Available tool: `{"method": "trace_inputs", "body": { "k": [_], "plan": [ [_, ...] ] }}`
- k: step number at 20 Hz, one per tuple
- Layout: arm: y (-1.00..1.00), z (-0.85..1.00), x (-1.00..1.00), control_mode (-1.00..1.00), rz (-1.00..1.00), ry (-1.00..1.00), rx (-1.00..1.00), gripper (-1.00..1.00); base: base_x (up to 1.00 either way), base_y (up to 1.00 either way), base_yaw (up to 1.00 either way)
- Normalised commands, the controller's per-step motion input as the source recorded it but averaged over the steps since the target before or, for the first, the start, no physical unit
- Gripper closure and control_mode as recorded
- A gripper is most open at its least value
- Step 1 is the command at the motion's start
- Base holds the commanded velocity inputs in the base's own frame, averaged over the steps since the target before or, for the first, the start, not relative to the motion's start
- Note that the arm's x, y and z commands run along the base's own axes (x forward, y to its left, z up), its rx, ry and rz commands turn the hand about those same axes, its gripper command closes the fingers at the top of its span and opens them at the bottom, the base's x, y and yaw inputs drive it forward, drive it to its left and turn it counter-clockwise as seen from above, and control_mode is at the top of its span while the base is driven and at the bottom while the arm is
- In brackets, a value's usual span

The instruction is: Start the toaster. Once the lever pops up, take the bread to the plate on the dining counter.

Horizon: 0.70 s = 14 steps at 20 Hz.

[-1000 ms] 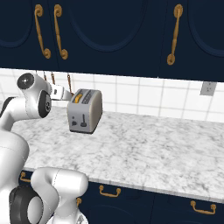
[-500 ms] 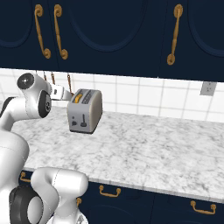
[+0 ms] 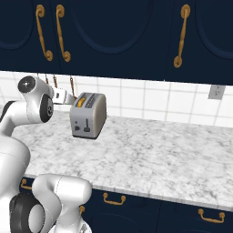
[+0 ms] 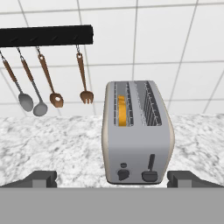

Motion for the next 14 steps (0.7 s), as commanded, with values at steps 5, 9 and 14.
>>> {"method": "trace_inputs", "body": {
  "k": [5,9,14],
  "plan": [
    [0.0,0.0,0.0,-1.0,0.0,0.0,0.0,-1.0,0.0,0.0,0.0],
    [0.0,0.0,0.0,-1.0,0.0,0.0,0.0,-1.0,0.0,0.0,0.0],
    [0.0,0.0,0.0,-1.0,0.0,0.0,0.0,-1.0,0.0,0.0,0.0]
  ]
}}
